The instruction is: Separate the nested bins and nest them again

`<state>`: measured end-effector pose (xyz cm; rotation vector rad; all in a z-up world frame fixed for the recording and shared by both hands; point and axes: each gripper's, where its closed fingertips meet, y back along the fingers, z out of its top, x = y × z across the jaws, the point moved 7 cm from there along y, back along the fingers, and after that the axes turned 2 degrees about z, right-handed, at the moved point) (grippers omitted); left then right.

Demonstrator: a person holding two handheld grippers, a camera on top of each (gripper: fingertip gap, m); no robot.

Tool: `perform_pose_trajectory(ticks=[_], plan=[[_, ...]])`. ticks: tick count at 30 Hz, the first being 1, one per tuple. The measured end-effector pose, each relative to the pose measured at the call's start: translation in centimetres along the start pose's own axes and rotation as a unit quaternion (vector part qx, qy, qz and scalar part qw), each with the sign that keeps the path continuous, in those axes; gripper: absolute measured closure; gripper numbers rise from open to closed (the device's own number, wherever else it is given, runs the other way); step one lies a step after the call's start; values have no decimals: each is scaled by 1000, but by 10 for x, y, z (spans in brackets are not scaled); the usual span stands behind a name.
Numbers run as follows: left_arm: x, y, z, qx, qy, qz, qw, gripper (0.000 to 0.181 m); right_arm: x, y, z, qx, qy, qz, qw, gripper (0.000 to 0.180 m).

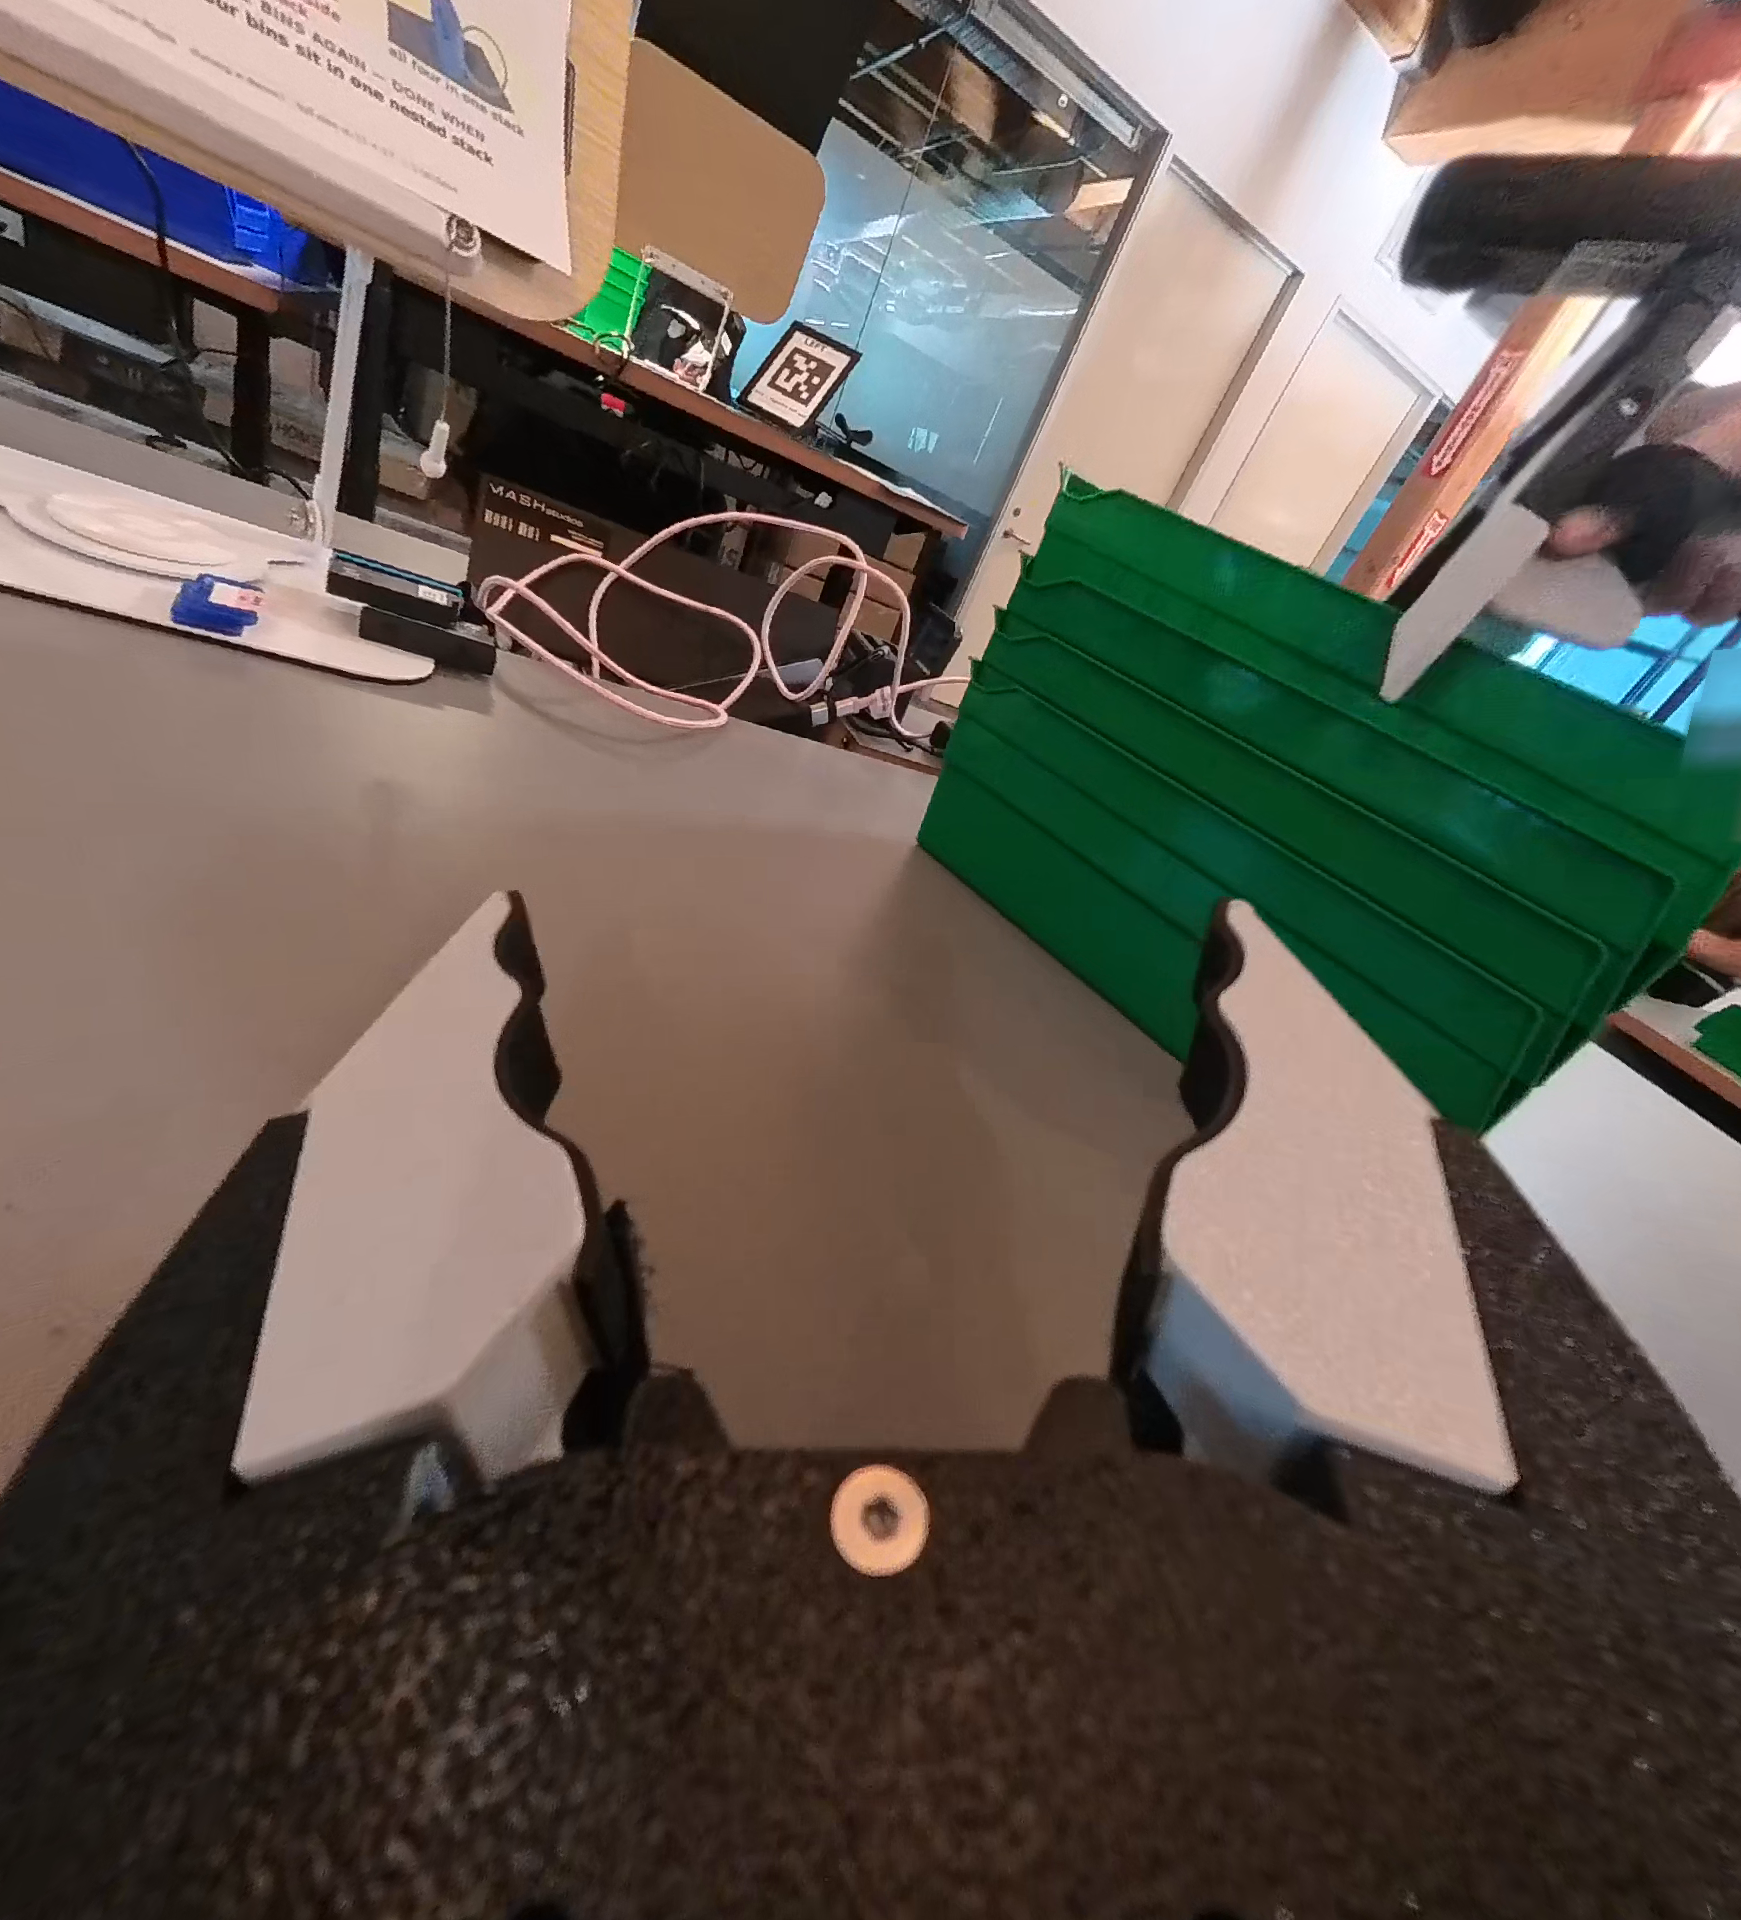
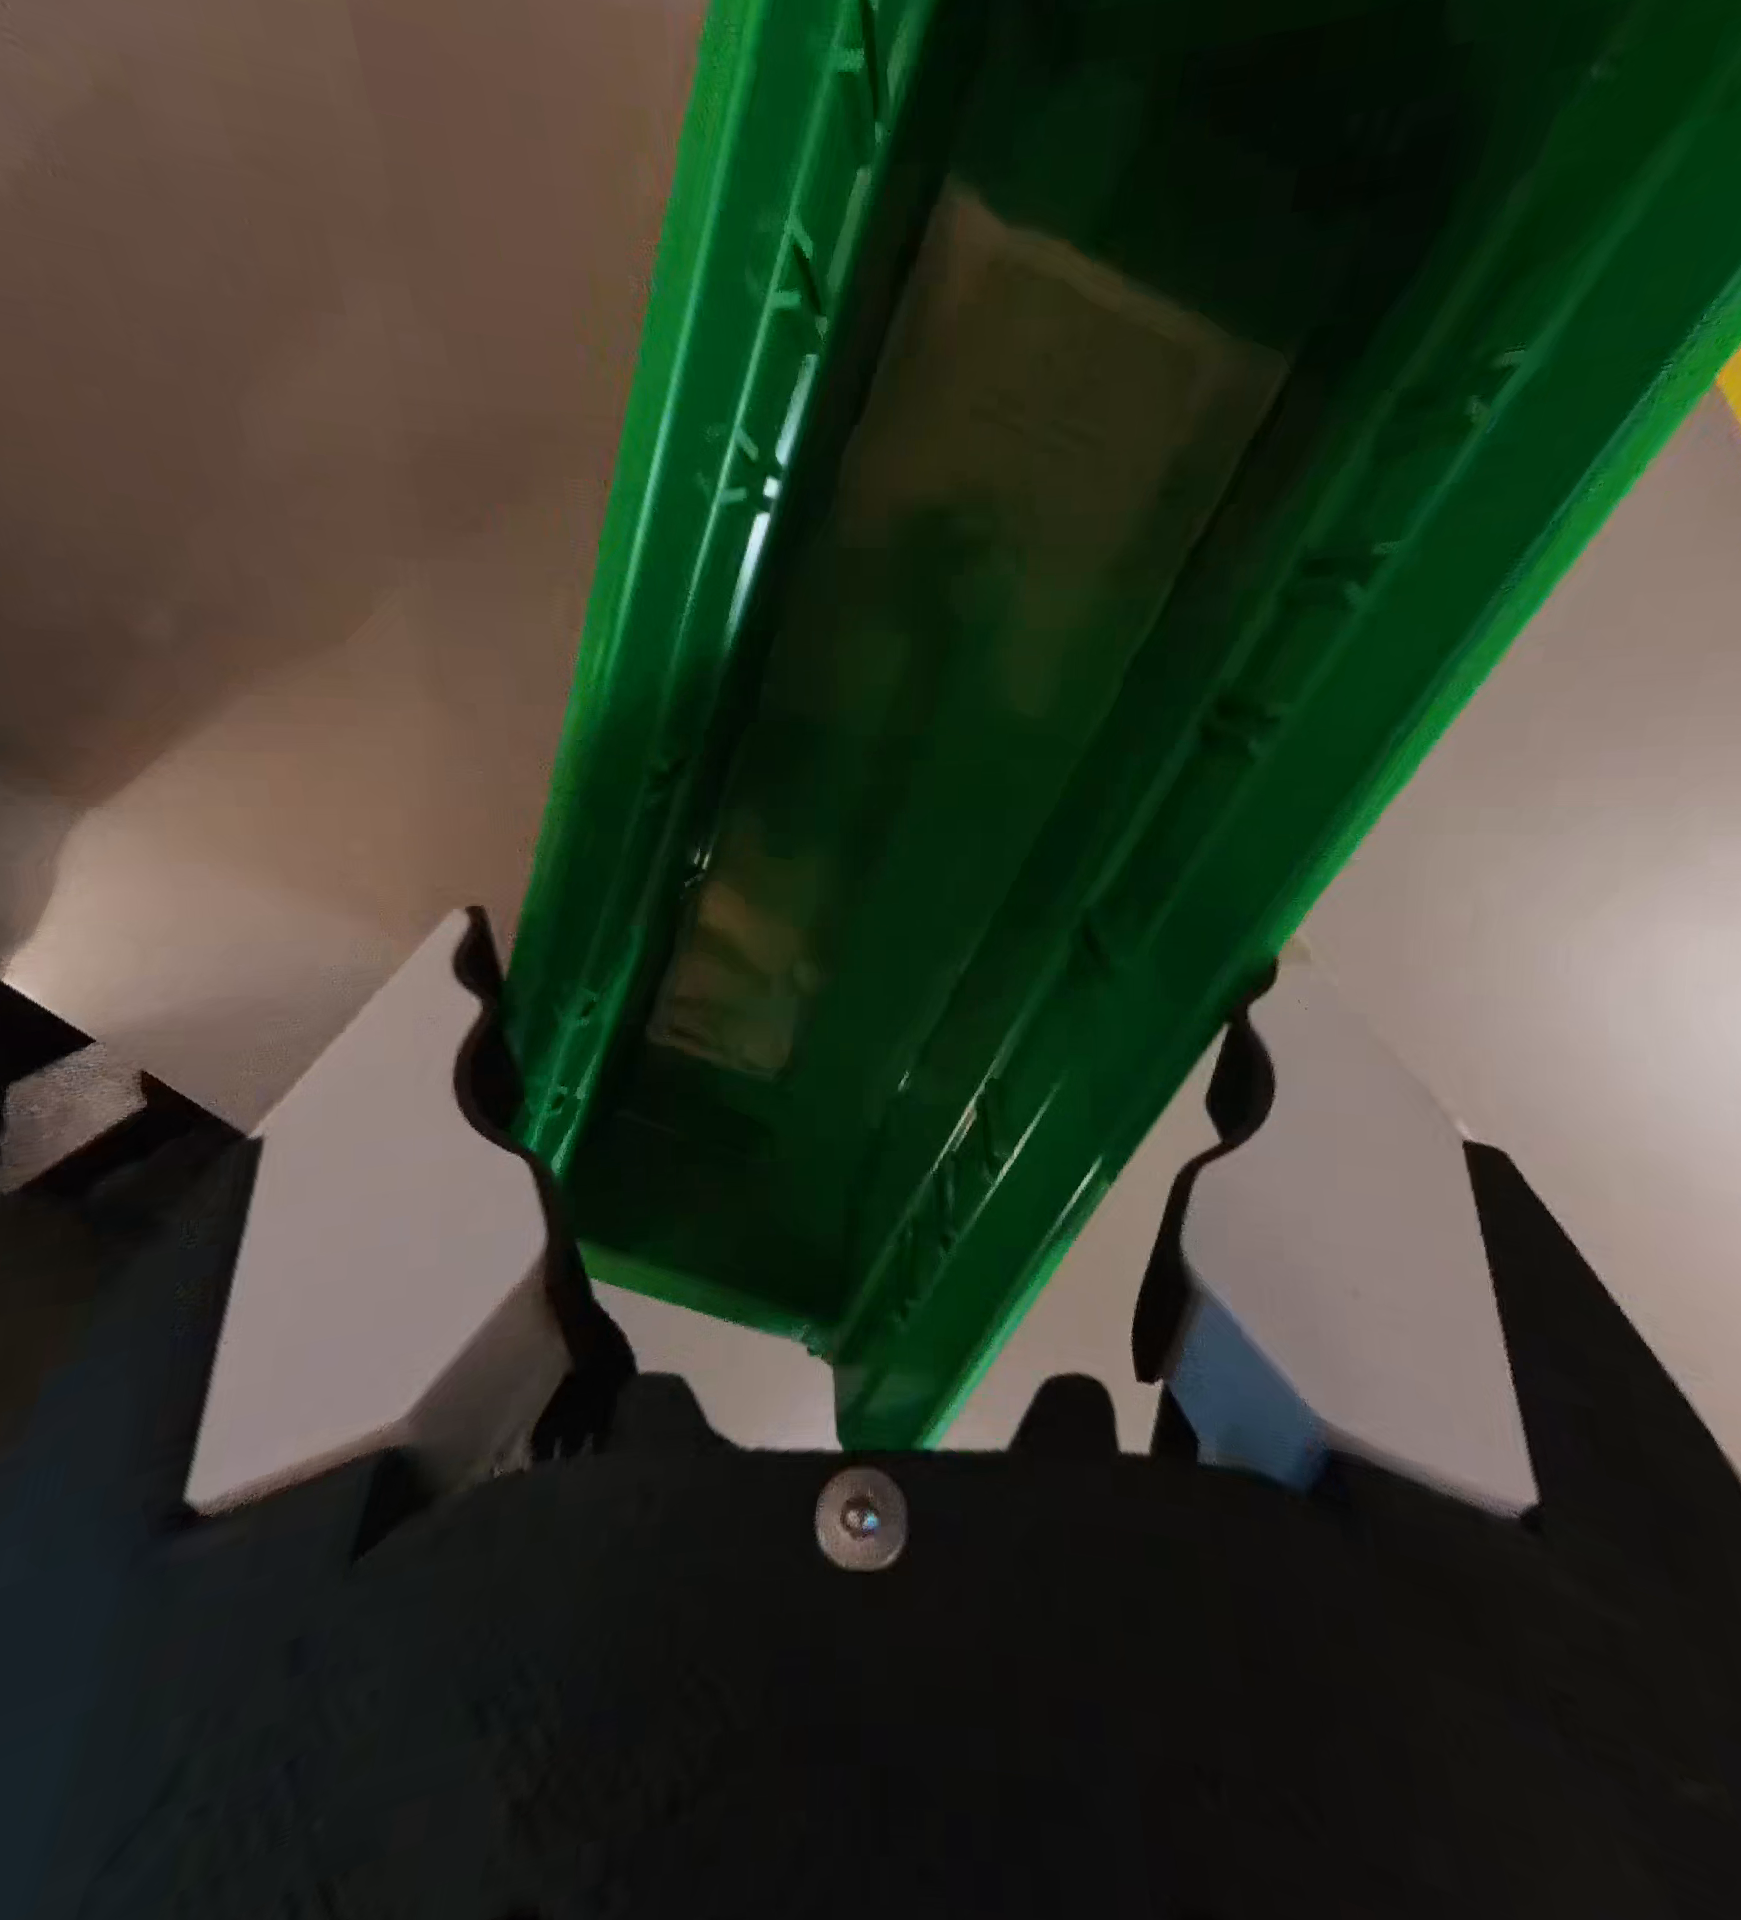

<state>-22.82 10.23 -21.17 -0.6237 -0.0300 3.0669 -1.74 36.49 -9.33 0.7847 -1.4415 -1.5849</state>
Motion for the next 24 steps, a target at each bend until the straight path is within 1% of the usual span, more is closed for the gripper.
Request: perform_pose_trajectory(ticks=[3,6,9,12,15,17,20,24], plan=[[0,2,0,-6,9,-4,1000,58,1,4,1,22,2,-12,1000,53],[1,3,1,-11,18,-7,1000,58,1,11,4,16,-2,-7,1000,61],[2,4,1,-14,25,-9,1000,58,2,29,11,-22,-9,10,1000,65],[2,5,1,-15,27,-10,999,58,1,61,16,-72,-11,27,997,67],[2,5,2,-18,30,-10,999,58,-8,93,10,-114,-4,18,993,69],[3,6,2,-19,33,-12,999,58,-22,111,-3,-138,-10,6,990,68],[3,6,2,-20,34,-12,999,58,-49,128,-36,-165,-27,-1,986,67],[4,6,2,-20,37,-11,999,58,-92,126,-94,-195,-68,-12,978,67]])
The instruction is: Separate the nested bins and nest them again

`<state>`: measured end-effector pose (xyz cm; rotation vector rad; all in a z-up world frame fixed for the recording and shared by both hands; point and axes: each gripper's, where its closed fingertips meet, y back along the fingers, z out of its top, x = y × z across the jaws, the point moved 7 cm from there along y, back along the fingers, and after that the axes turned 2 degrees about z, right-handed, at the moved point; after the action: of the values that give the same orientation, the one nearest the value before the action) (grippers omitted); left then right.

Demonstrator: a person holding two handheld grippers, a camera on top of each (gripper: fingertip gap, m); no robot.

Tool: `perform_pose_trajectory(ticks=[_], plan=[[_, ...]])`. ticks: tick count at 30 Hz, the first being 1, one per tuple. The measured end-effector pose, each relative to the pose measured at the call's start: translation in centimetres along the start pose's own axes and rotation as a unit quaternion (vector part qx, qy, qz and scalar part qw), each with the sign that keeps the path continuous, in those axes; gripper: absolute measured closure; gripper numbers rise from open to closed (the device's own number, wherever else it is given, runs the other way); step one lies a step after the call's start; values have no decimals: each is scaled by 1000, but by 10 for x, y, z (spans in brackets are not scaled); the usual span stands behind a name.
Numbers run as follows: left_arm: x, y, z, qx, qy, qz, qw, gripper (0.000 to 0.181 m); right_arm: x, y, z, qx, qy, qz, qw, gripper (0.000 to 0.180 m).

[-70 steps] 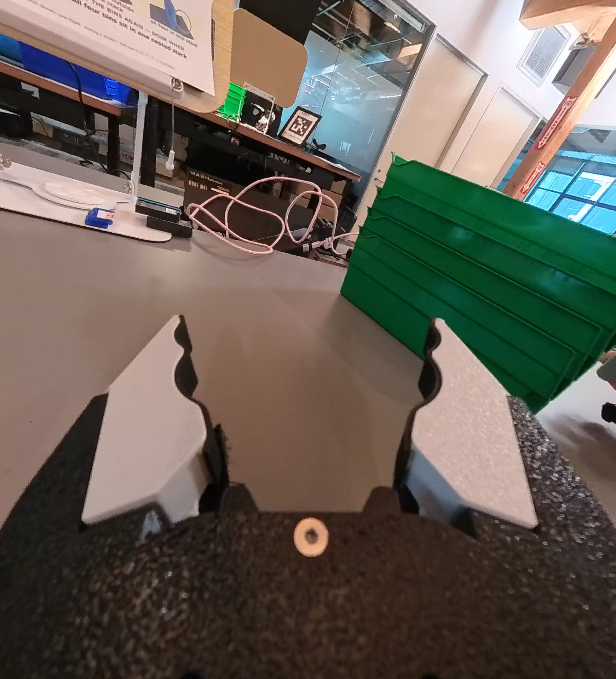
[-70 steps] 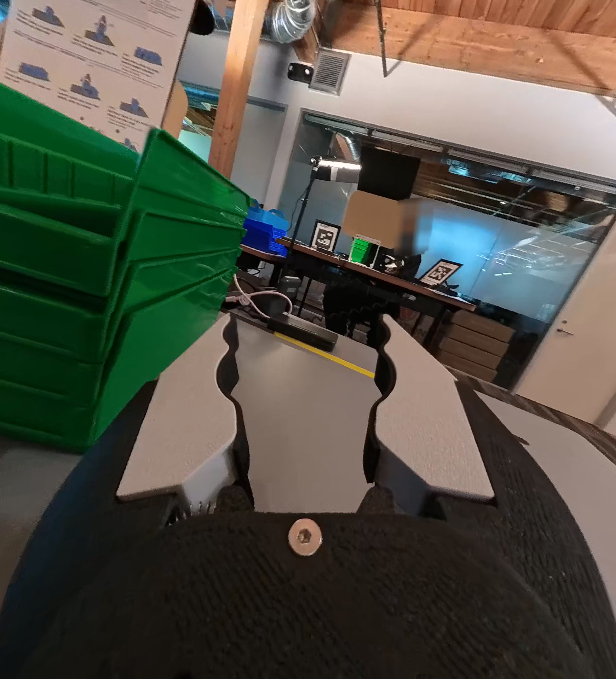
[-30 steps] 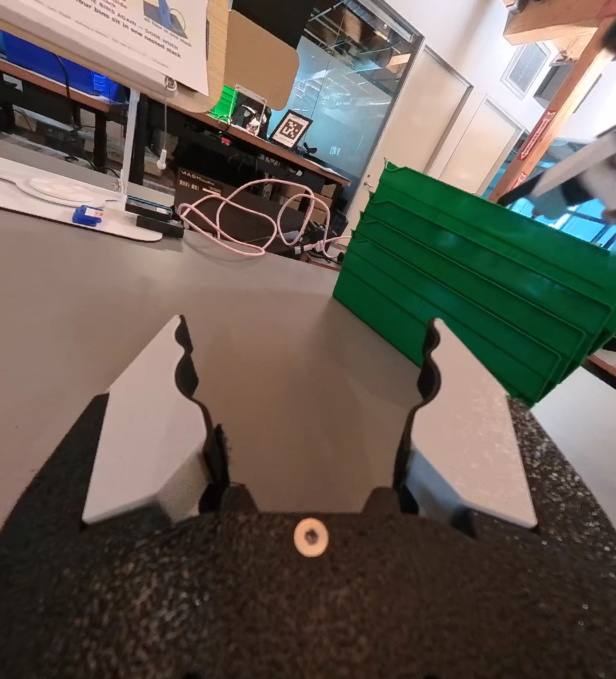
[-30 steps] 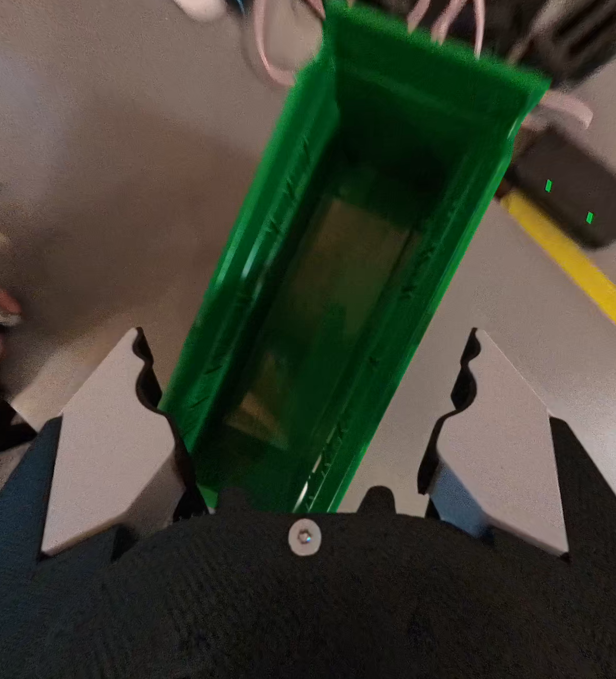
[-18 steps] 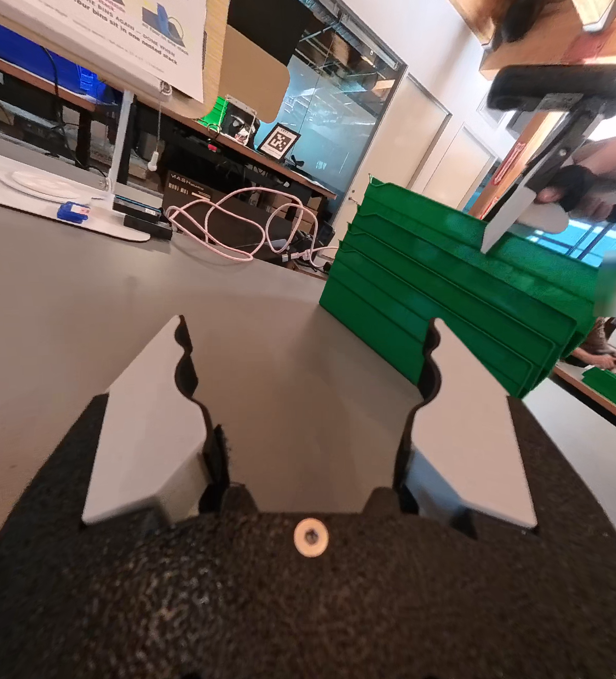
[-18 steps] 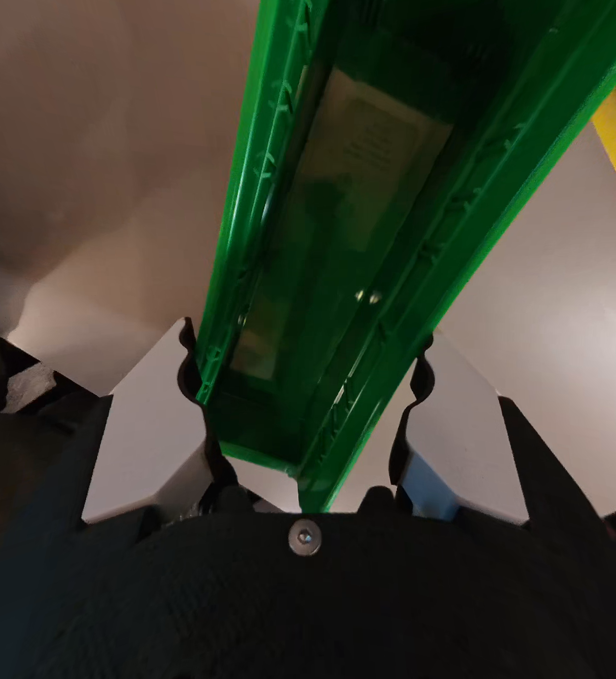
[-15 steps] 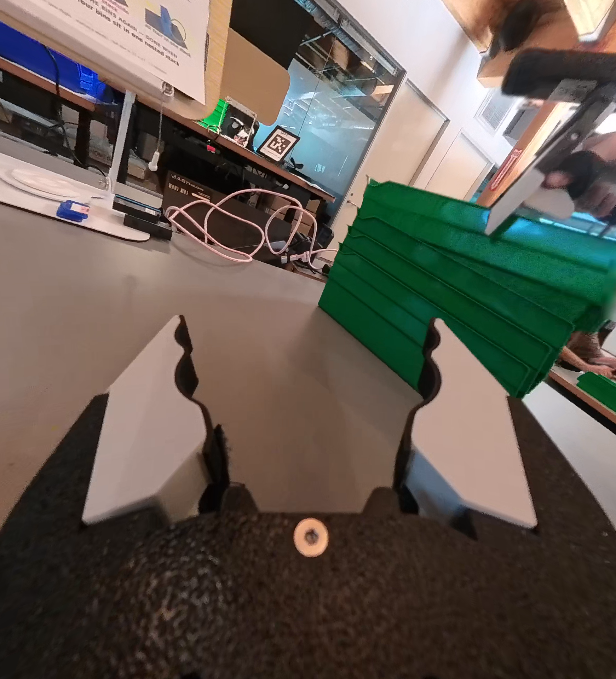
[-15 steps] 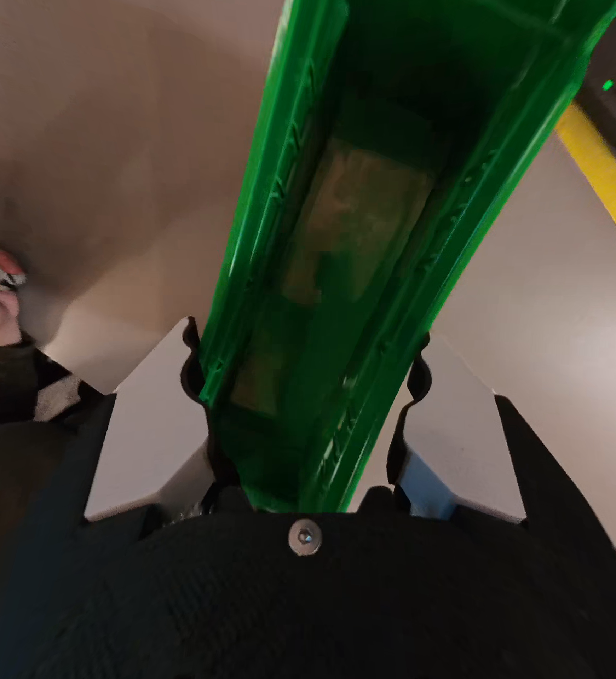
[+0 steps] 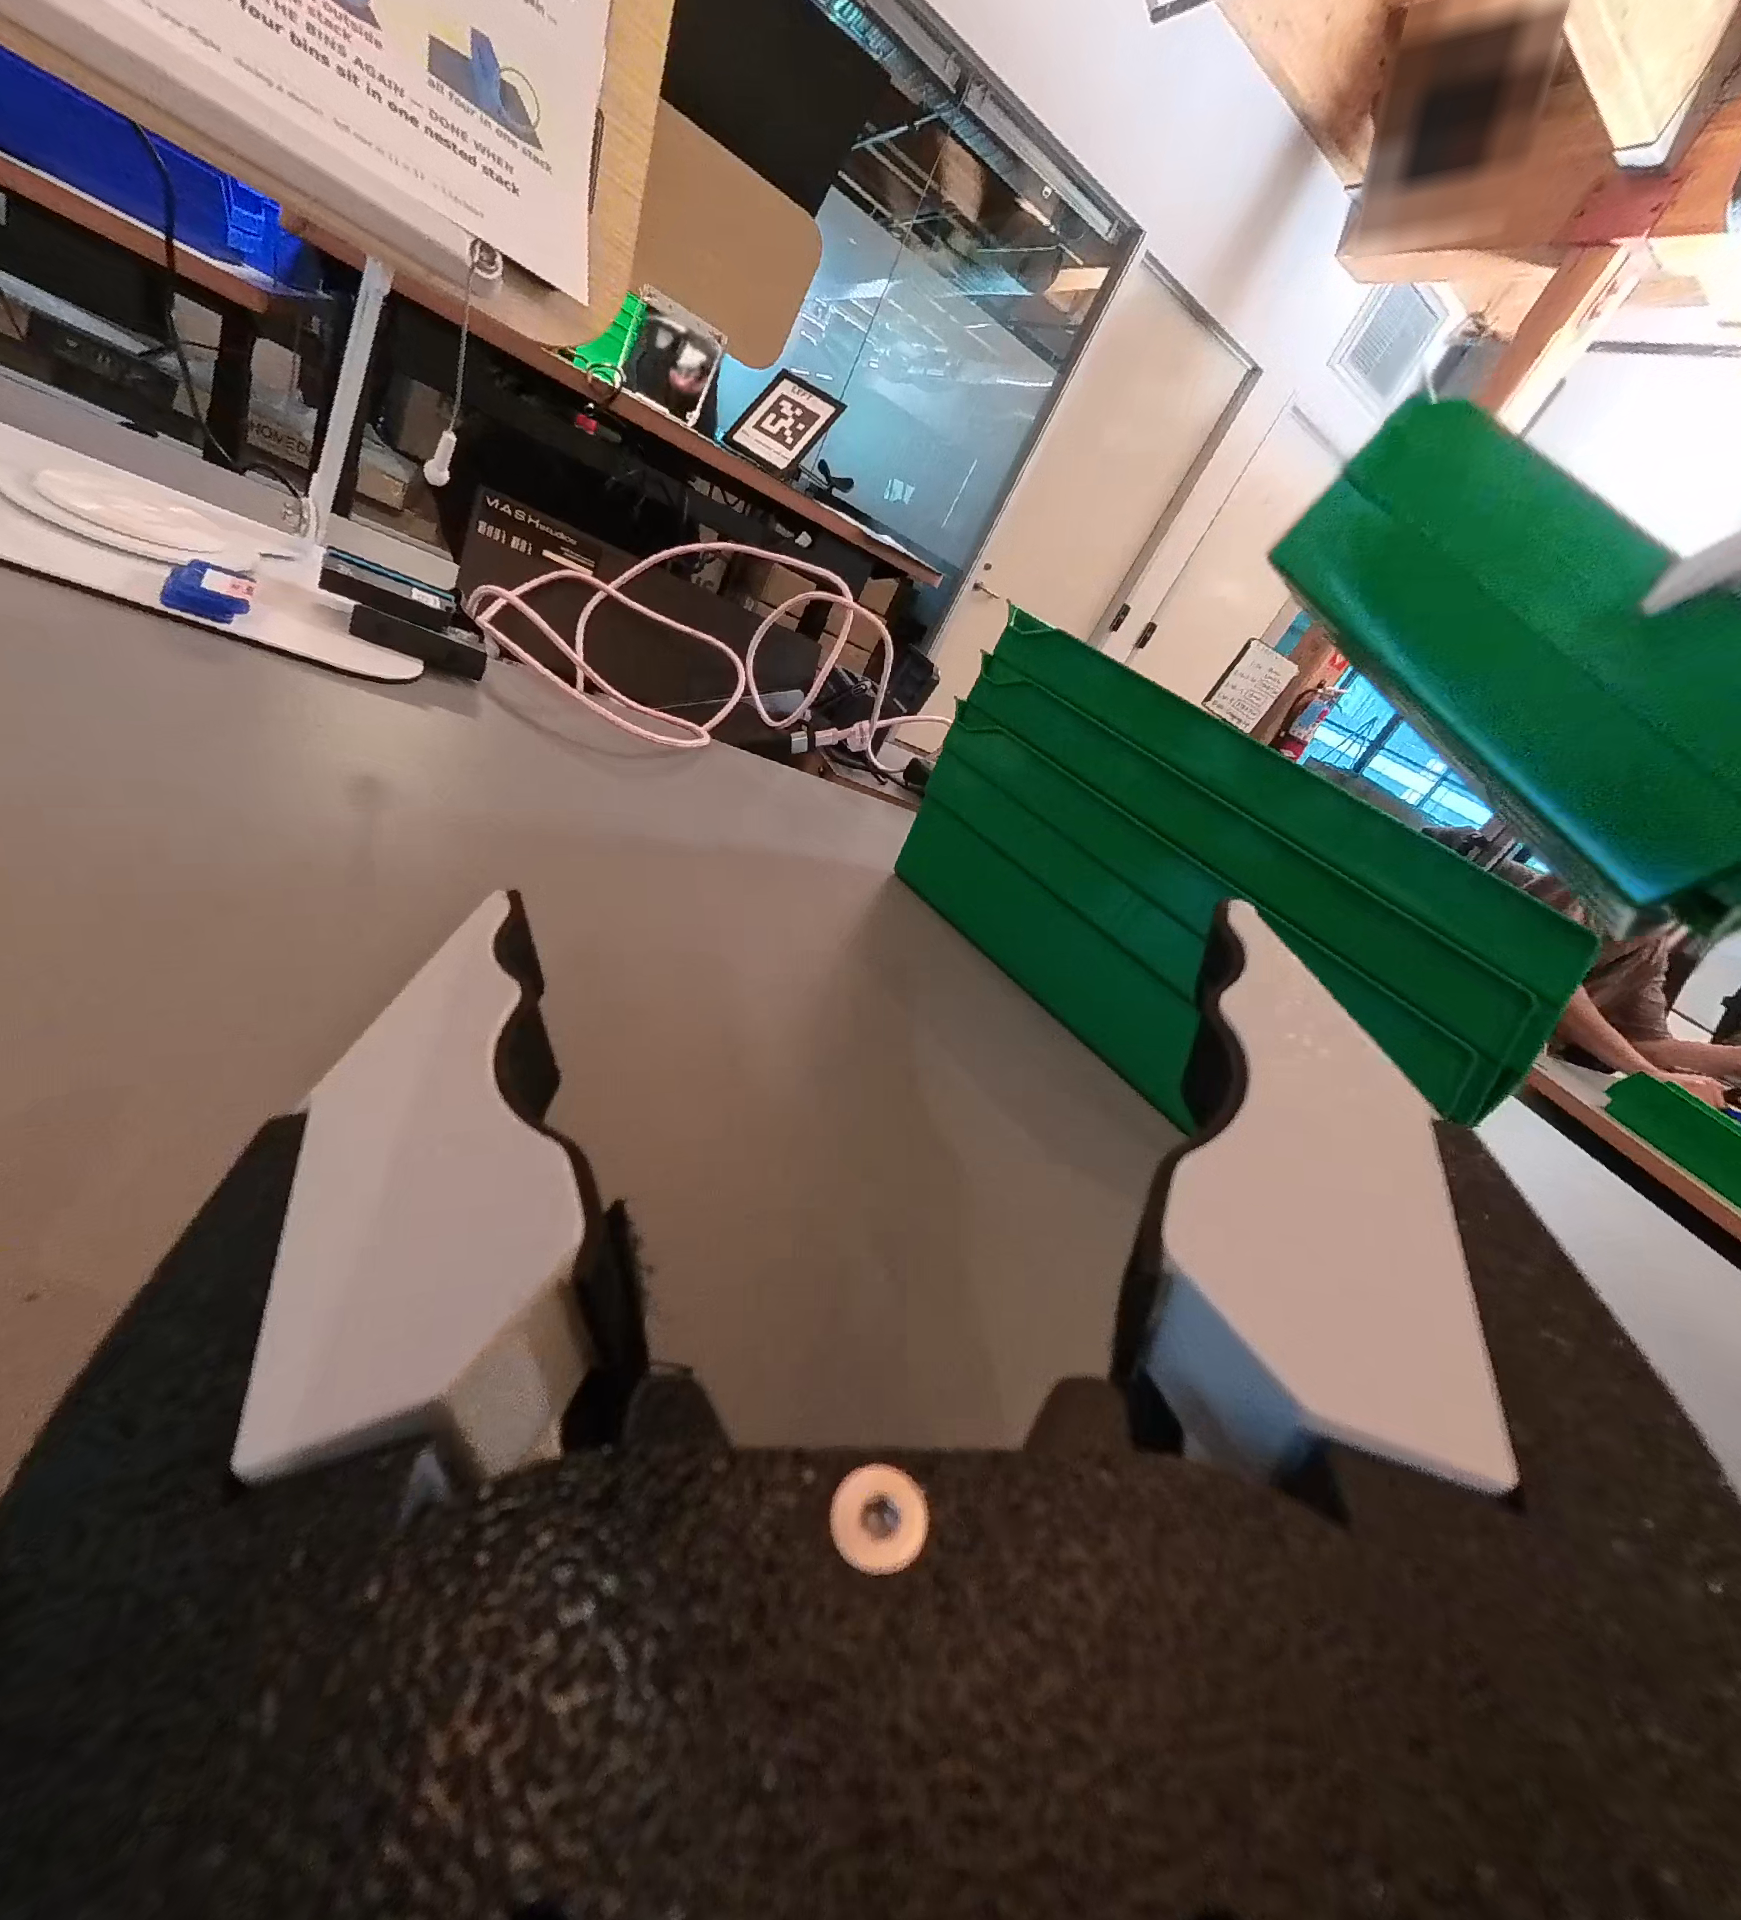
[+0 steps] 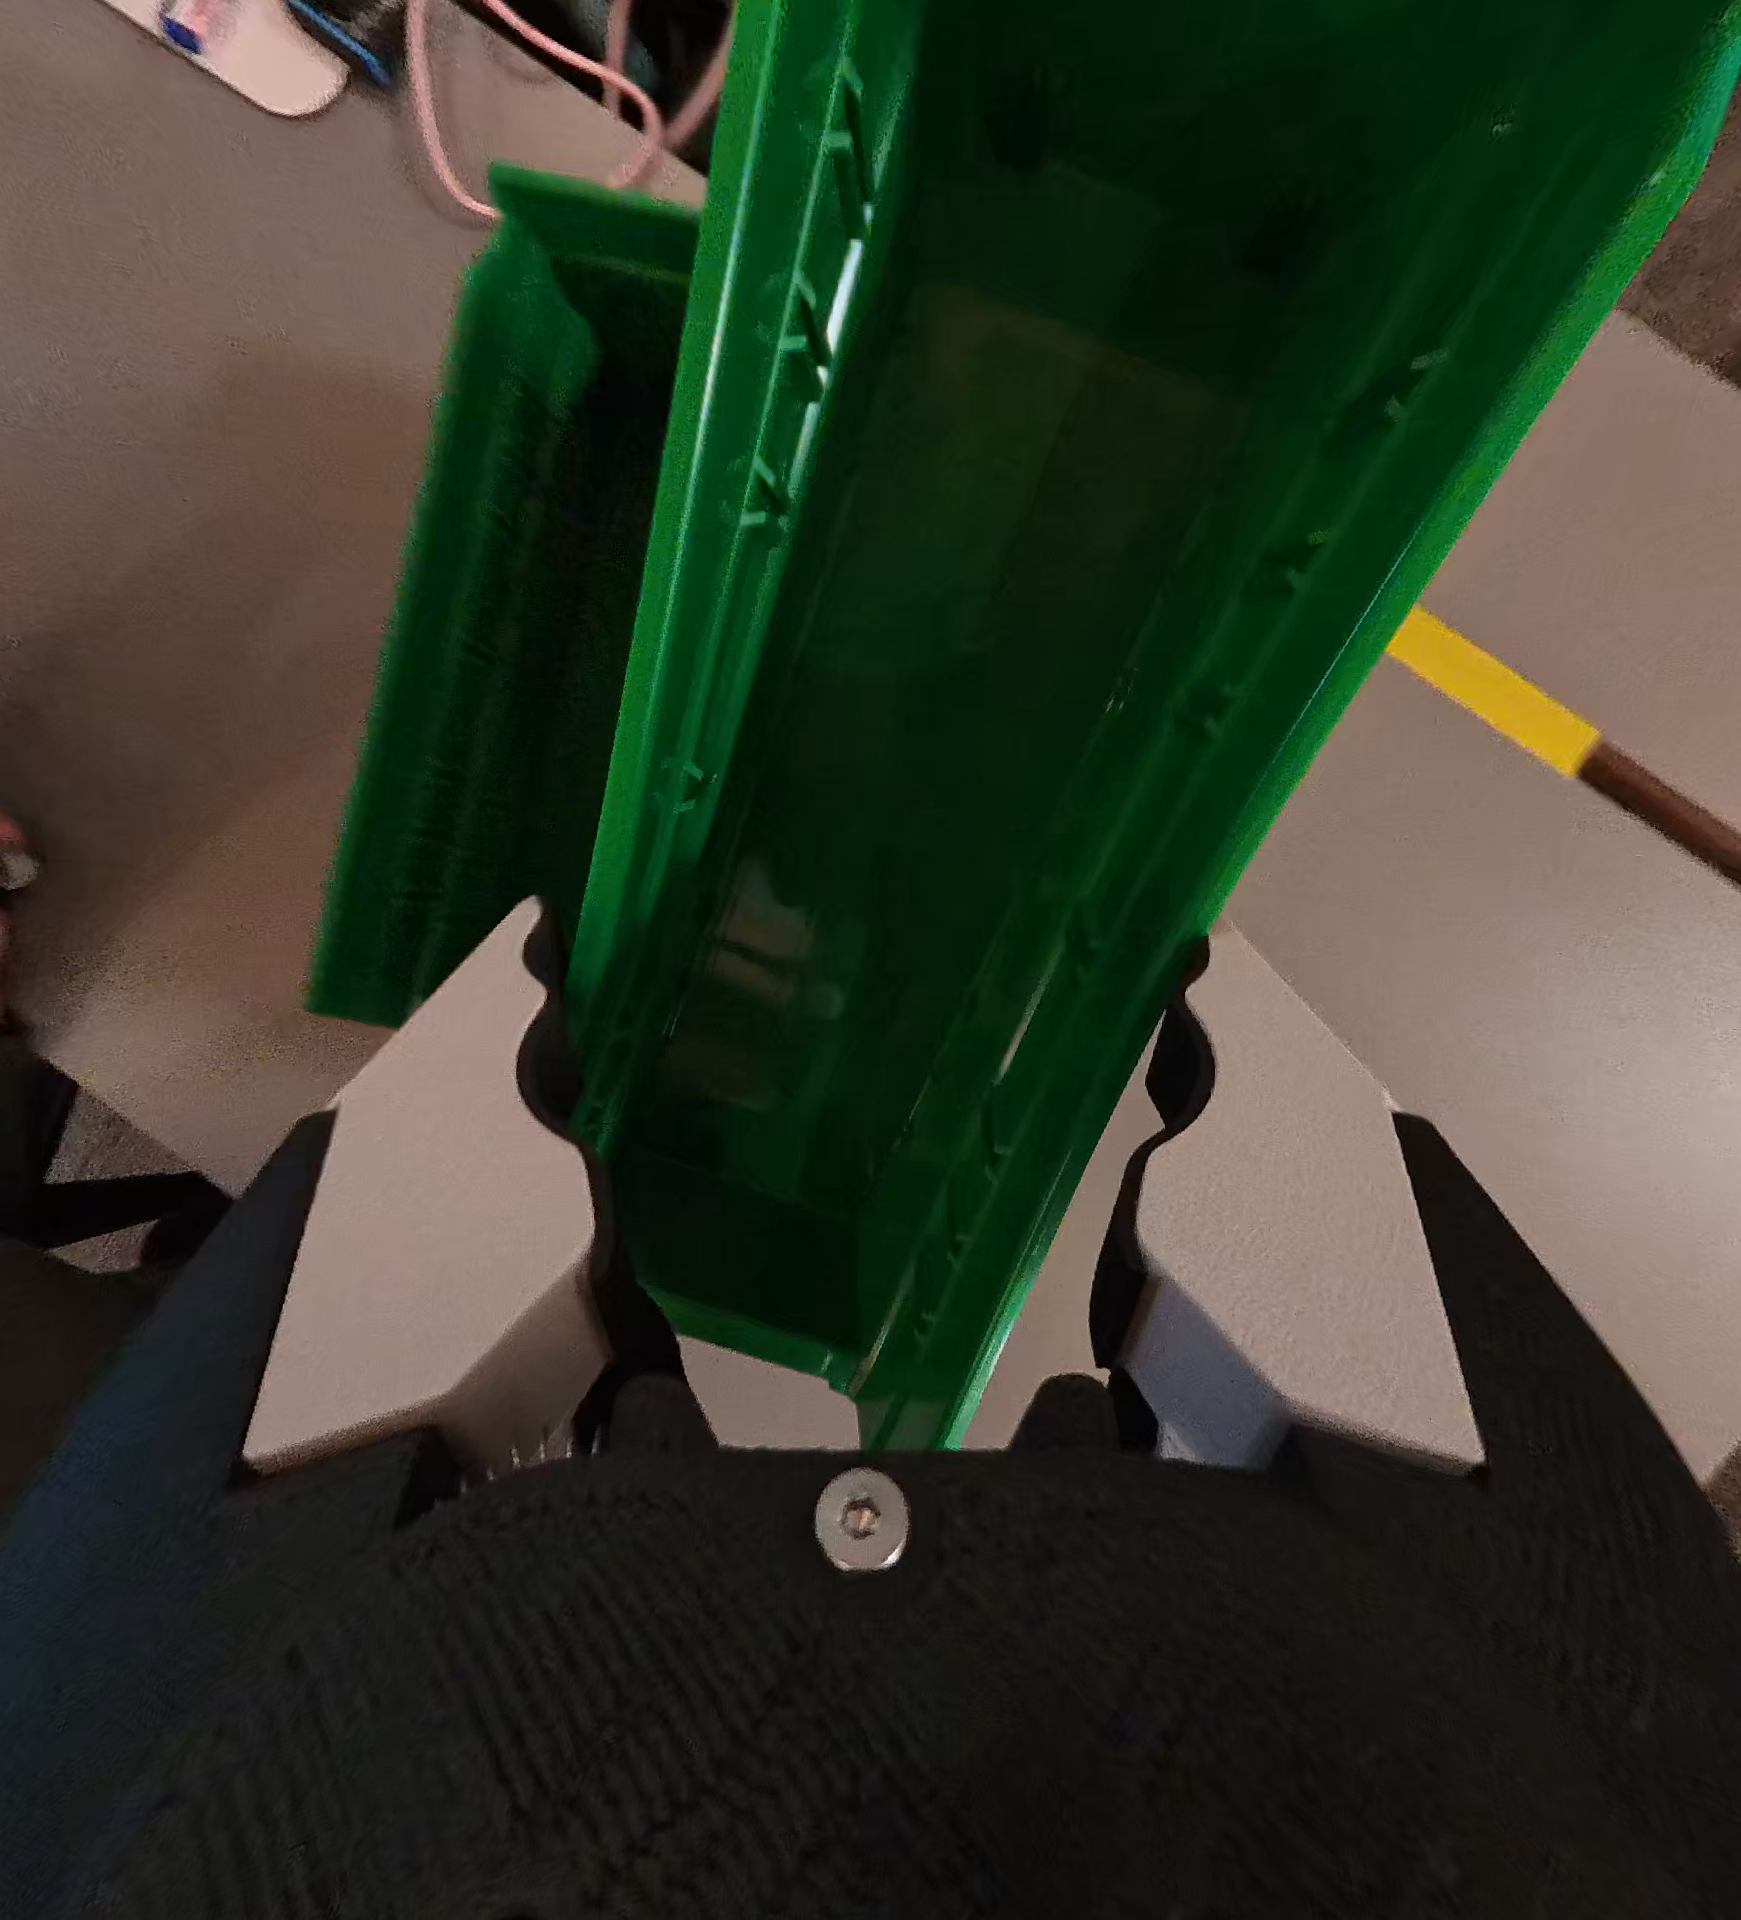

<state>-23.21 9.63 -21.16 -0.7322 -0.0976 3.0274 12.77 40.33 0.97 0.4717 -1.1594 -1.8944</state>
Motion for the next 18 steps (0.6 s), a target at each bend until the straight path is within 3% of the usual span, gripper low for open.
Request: perform_pose_trajectory(ticks=[11,18], plan=[[0,0,0,1,-1,4,1000,59,-132,-45,-181,46,-140,-25,989,65],[0,-1,0,2,-6,7,1000,59,-160,-53,-229,21,-171,-61,983,63]])
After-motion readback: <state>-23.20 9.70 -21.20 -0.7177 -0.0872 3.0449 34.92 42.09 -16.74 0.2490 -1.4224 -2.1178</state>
